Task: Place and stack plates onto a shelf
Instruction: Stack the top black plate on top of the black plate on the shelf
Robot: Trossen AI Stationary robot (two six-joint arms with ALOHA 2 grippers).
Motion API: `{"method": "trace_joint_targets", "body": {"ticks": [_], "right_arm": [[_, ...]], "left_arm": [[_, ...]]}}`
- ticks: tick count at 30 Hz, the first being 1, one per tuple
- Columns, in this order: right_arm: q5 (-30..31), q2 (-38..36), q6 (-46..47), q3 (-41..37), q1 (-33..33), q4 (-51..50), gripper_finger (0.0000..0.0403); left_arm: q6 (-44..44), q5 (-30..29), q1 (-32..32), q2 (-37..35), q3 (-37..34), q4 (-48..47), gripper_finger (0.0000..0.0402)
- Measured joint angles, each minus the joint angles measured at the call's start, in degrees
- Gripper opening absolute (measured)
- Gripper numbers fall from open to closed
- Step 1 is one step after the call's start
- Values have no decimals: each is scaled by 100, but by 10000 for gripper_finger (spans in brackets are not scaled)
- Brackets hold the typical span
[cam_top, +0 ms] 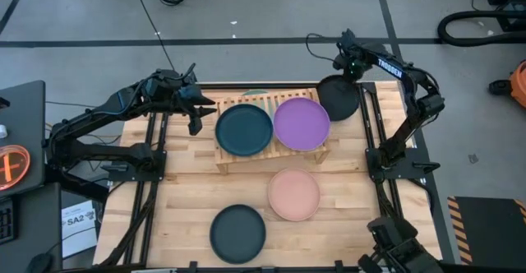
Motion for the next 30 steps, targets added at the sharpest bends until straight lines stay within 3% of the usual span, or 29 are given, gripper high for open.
{"method": "trace_joint_targets", "body": {"ticks": [11,19,30], "right_arm": [[600,-2,717,1083,4,-28,14],[619,-9,1160,1802,37,116,14],[586,-11,1742,2032,672,1654,14]], "left_arm": [[2,-1,0,0,0,0,121],[4,-24,1,0,0,4,121],[9,-696,0,0,0,485,121]]}}
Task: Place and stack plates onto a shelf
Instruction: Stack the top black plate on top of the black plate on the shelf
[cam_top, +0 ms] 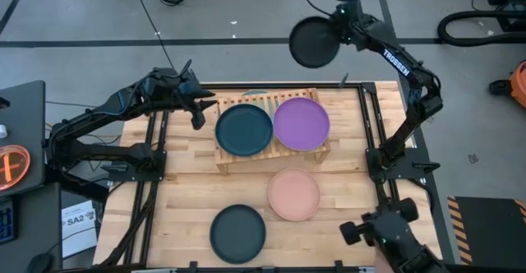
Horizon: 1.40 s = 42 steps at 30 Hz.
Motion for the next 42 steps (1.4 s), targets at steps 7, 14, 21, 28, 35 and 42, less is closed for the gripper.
{"method": "trace_joint_targets", "body": {"ticks": [7,14,21,28,35,42], "right_arm": [[-6,0,295,0,617,1362,14],[1,0,298,2,1277,2117,14],[25,0,290,2,1890,2457,14],[376,0,281,4,2467,2858,14],[478,0,131,4,3005,3247,14],[803,0,-190,4,3367,3345,14]], "left_arm": [[-2,-756,2,0,0,671,121],[-4,-1308,8,0,0,1543,121],[-263,-1312,8,0,0,1962,121],[-297,-1312,8,0,0,2047,121],[-293,-1327,8,138,0,2238,121],[-291,-1671,8,378,2,2398,121]]}}
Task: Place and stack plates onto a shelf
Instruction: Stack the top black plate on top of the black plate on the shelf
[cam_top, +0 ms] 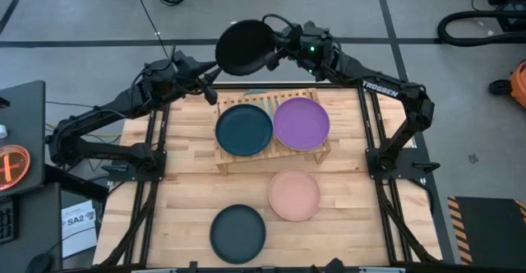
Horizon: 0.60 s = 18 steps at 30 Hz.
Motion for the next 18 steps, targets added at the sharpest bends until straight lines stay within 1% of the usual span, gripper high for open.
{"method": "trace_joint_targets", "body": {"ticks": [4,7,18], "right_arm": [[294,0,-121,0,105,-2,14],[315,0,-130,0,162,1,14],[284,0,-133,0,313,1,14]], "left_arm": [[1,-617,1,85,0,30,121],[2,-995,4,83,0,38,121],[4,-1075,0,81,0,140,121]]}}
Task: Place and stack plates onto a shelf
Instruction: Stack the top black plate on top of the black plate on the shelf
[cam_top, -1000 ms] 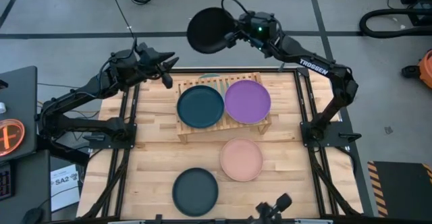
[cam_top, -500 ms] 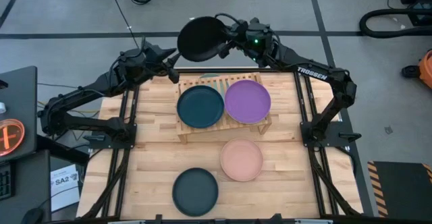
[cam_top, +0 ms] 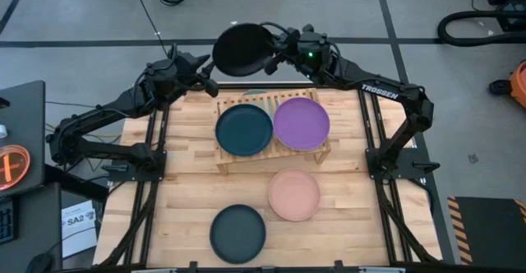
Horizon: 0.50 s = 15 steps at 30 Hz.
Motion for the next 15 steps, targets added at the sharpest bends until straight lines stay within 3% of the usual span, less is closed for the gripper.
{"method": "trace_joint_targets", "body": {"ticks": [15], "right_arm": [[-76,0,-43,0,242,-9,14]], "left_arm": [[337,-13,2,-2,0,323,121]]}}
